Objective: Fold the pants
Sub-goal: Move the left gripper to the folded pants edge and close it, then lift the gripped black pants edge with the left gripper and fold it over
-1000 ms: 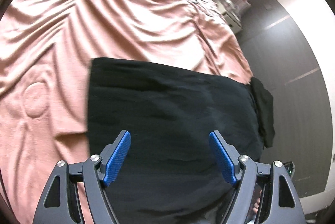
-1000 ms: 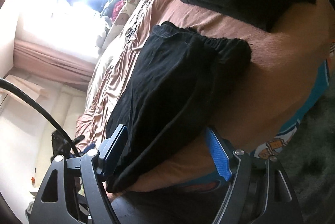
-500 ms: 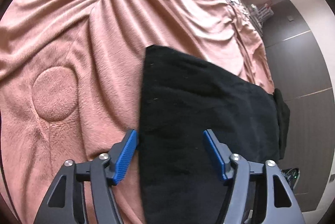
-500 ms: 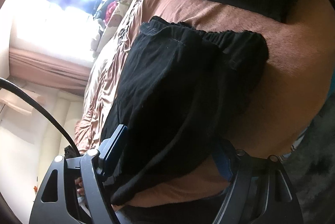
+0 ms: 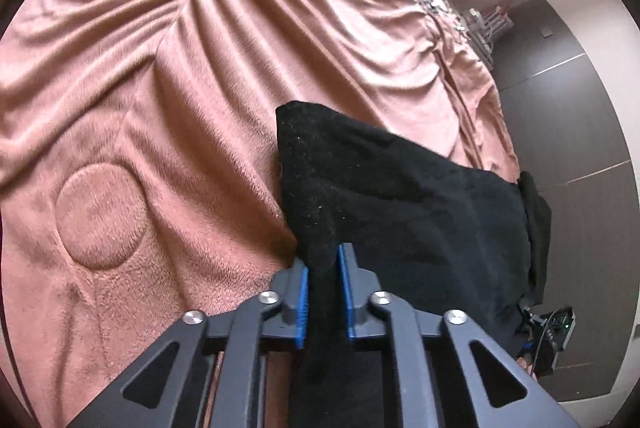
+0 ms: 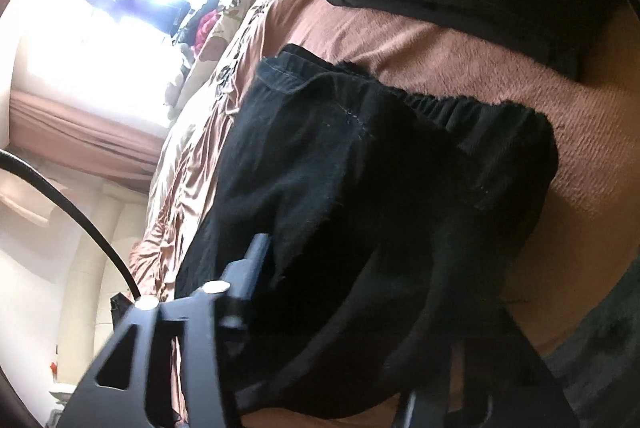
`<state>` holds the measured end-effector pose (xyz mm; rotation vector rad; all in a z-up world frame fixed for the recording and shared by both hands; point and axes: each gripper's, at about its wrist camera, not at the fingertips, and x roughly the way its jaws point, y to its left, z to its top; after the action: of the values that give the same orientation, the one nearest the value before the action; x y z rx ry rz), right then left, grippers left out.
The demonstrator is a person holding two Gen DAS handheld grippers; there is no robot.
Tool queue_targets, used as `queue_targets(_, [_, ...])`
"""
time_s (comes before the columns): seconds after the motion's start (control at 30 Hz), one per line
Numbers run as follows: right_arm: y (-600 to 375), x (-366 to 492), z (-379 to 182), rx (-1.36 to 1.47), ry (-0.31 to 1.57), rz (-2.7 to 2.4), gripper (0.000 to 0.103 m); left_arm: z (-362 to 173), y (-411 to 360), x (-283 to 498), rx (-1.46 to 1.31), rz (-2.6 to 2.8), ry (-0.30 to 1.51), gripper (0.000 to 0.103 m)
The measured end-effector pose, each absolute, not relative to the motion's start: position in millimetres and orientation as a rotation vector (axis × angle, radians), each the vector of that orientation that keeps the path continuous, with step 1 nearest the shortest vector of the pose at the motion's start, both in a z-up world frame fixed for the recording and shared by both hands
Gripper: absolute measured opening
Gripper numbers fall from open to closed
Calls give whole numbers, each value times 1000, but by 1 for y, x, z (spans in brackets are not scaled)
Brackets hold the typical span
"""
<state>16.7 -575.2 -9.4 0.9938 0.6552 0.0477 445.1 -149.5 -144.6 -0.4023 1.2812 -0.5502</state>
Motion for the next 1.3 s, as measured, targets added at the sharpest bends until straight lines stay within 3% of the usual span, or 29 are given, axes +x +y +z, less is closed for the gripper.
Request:
queue_targets(0.13, [-570,10,2,972,637,64,18,-126,-147,444,-401,-570,1244,8])
queue_targets(0.33, [-568,1,13,959,628,72,17,-116,-153,439,-409,-601,1253,8])
queue_targets(0.4, [-569,1,12,964,627,73,17,-117,-157,439,-402,-610,1259,11])
queue_targets(0.53, [-569,3,10,963,641,62,17,-128,-161,443,-402,-592,1287,30])
queue_targets(0.77, [-570,8,9,946,661,57,17,-145,-163,444,-400,-586,1284,41])
queue_targets(1.23, [-572,10,-6,968,655,71,17,-166,-166,471,-454,-584,1263,42])
queue_targets(1.3, [-570,9,-2,960,651,71,17,-163,-166,474,-454,-583,1248,36])
